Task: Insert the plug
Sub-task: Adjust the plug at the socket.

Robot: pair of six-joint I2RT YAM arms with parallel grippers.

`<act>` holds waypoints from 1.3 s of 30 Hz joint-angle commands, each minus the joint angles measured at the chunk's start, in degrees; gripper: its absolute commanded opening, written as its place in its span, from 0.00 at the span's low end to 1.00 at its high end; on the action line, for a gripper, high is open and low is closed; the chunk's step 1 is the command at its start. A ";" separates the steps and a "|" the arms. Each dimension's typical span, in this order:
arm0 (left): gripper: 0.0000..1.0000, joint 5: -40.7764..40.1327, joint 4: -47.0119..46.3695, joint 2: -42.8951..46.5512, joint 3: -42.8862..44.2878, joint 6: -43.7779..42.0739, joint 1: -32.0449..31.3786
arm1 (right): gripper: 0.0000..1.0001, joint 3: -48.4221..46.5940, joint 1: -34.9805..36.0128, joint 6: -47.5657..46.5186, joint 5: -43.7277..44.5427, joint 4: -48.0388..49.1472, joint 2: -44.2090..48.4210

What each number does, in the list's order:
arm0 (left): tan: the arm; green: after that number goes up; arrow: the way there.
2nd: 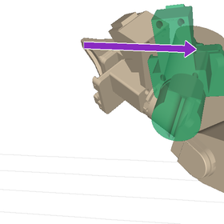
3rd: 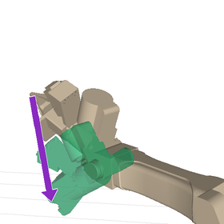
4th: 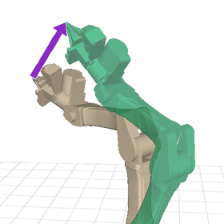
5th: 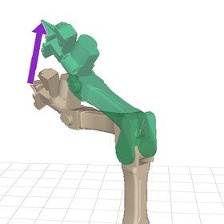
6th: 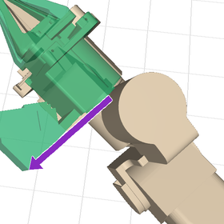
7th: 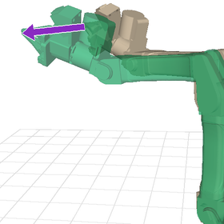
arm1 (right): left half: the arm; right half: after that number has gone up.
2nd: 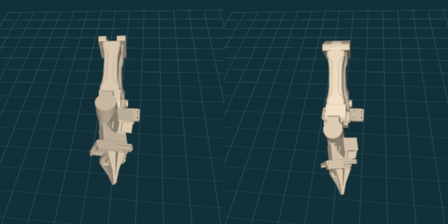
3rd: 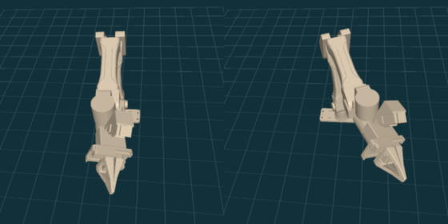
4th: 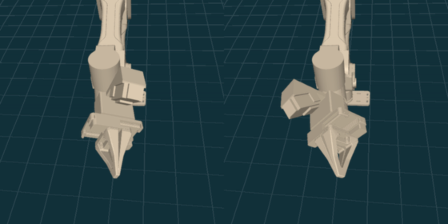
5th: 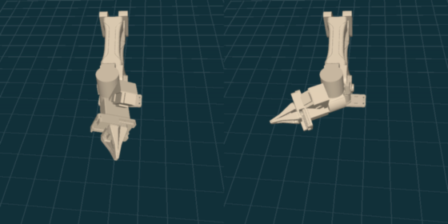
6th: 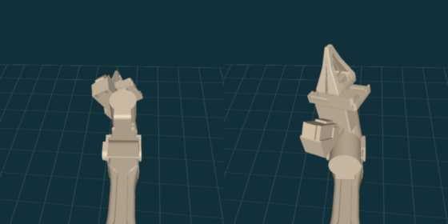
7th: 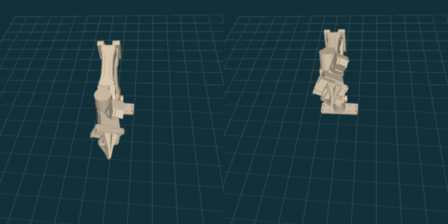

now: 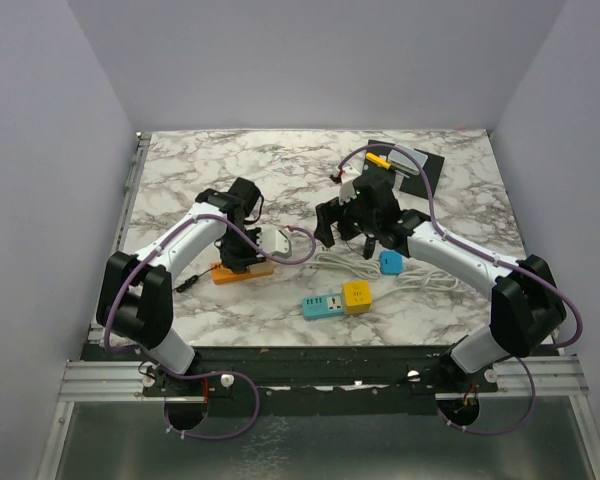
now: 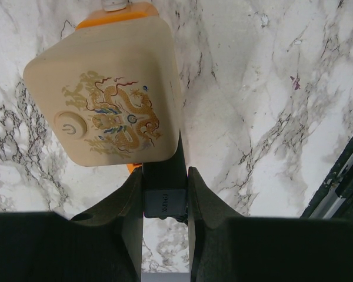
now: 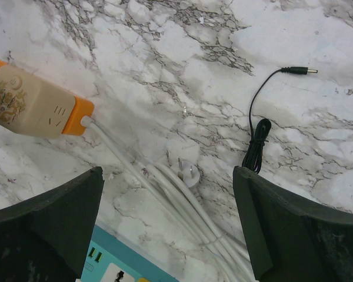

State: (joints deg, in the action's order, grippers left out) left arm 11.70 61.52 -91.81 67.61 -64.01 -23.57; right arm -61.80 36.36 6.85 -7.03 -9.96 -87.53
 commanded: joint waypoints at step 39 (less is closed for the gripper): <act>0.00 1.83 -7.70 -13.47 -8.29 -2.10 -3.15 | 0.94 -1.22 -0.58 -0.53 -2.81 -2.63 -0.29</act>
State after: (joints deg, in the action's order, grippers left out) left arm 8.14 61.06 -92.66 67.33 -63.26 -27.07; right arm -61.80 36.25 6.85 -8.51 -10.61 -87.77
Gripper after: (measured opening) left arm 0.272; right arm 0.944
